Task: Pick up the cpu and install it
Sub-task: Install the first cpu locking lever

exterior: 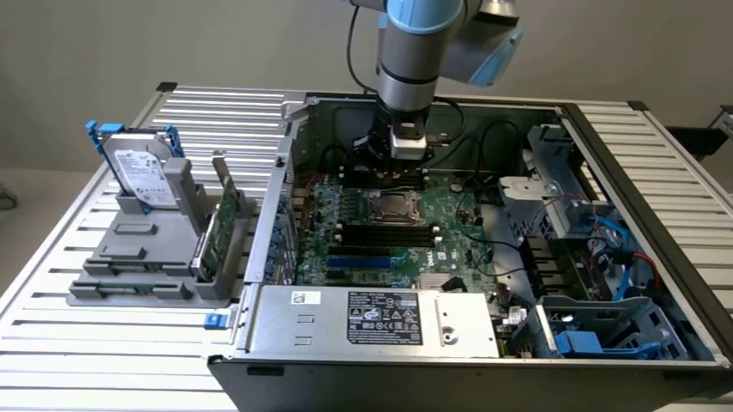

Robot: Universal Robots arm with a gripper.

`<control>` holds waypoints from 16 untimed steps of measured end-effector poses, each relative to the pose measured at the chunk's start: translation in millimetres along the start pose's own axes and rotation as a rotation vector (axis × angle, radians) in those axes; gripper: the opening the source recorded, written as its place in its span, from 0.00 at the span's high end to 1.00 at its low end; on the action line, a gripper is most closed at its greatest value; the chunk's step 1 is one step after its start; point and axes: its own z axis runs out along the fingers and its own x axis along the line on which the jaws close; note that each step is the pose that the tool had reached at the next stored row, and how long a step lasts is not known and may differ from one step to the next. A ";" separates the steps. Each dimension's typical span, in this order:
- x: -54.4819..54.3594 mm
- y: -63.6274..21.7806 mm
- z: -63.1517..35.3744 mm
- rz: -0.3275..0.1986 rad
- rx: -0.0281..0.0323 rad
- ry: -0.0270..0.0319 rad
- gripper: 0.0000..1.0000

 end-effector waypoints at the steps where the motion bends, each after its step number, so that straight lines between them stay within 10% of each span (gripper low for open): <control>1: 0.2 0.0 0.0 0.001 -0.0011 -0.0008 0.89; 16: 1.7 -0.5 0.5 0.011 -0.0159 -0.0093 0.89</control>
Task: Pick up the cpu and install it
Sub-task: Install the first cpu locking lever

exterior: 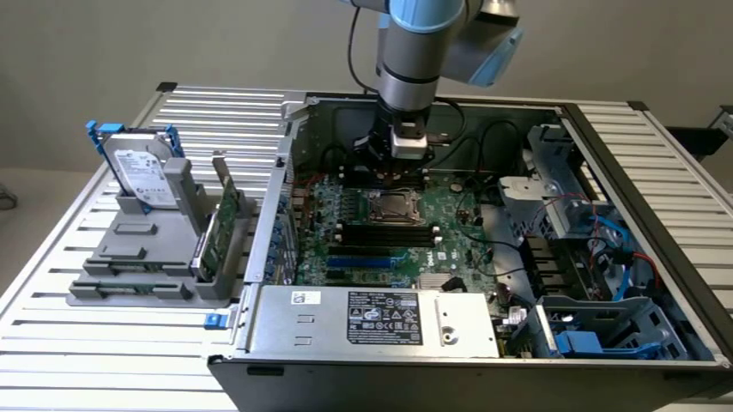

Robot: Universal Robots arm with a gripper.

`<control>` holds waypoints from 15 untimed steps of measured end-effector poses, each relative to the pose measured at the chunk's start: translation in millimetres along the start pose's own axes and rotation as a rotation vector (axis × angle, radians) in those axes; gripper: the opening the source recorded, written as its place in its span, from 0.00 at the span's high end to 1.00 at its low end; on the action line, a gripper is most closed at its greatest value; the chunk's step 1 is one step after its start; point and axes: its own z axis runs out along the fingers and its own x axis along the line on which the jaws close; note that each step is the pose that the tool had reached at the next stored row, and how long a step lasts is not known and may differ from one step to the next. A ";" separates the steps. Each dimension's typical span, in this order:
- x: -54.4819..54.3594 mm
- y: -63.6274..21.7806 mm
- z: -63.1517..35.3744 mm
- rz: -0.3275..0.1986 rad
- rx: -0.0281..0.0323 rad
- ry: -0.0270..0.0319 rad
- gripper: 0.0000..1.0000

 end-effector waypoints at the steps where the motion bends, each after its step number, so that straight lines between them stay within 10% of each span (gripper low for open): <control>1: 0.3 -0.1 0.1 0.000 -0.0001 0.0000 0.89; 15: 2.3 -2.9 0.8 0.012 -0.0041 -0.0020 0.89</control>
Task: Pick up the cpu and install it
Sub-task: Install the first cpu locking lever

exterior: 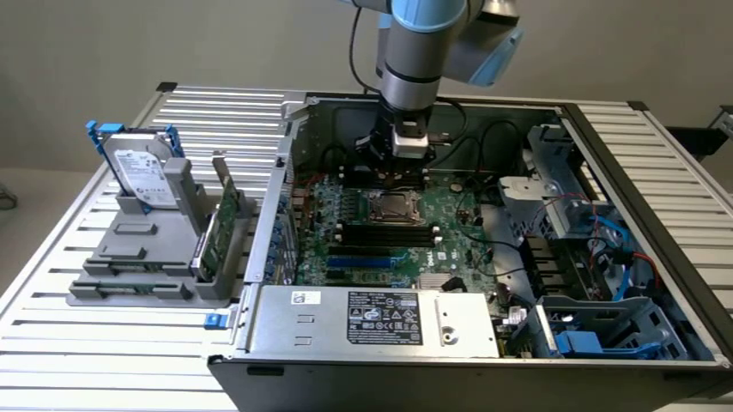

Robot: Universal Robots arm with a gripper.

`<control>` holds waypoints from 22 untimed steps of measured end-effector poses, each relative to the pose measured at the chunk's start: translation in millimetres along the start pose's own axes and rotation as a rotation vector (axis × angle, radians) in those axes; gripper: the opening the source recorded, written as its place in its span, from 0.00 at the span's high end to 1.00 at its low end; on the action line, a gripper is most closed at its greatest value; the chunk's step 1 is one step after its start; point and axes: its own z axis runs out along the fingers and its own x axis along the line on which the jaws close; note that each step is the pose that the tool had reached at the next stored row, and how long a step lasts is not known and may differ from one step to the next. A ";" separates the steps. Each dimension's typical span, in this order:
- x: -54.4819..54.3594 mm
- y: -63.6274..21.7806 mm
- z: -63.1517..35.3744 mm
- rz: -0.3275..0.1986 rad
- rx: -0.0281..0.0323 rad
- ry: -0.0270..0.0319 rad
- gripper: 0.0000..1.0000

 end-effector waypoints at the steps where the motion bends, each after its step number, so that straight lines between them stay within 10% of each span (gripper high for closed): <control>1: 0.0 -0.7 0.1 0.002 0.0000 -0.0003 0.89; 12: -0.9 -4.3 -0.9 0.015 -0.0009 -0.0106 0.89; 22: -14.9 -5.6 -19.3 0.015 0.0156 -0.0190 0.89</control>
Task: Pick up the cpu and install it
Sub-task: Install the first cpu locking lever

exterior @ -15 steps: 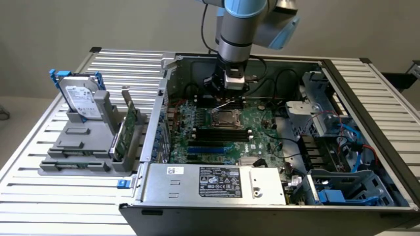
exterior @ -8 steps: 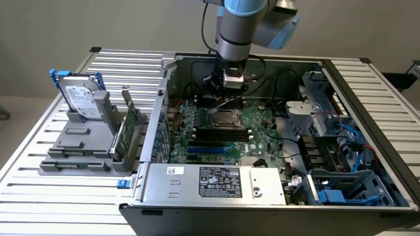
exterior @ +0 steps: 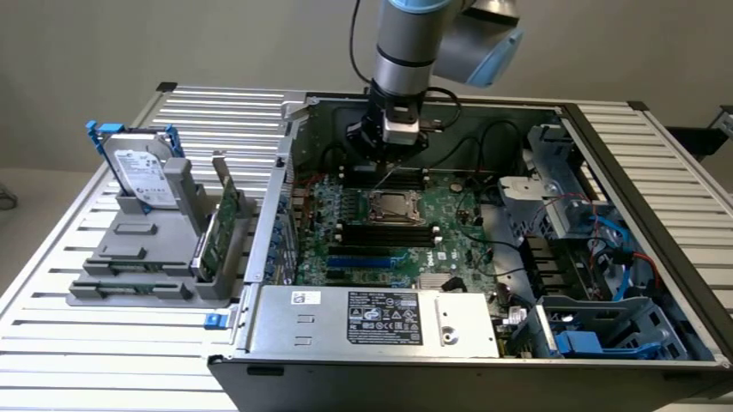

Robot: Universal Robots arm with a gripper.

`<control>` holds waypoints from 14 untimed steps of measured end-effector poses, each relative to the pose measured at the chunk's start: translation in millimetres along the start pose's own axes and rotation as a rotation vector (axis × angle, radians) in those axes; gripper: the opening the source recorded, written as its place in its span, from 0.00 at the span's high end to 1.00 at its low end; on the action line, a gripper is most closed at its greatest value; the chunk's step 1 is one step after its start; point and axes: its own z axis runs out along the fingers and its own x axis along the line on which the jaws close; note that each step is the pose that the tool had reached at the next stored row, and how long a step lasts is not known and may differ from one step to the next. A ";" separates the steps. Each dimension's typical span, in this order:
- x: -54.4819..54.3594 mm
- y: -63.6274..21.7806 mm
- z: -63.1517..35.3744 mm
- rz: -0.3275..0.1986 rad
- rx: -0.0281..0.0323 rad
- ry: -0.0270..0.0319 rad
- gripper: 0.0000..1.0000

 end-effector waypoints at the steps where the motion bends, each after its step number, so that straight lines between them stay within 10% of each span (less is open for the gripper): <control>1: -1.9 -0.1 -1.0 0.000 0.0014 -0.0007 0.89; 14: -4.4 7.6 0.7 0.000 0.0012 -0.0005 0.89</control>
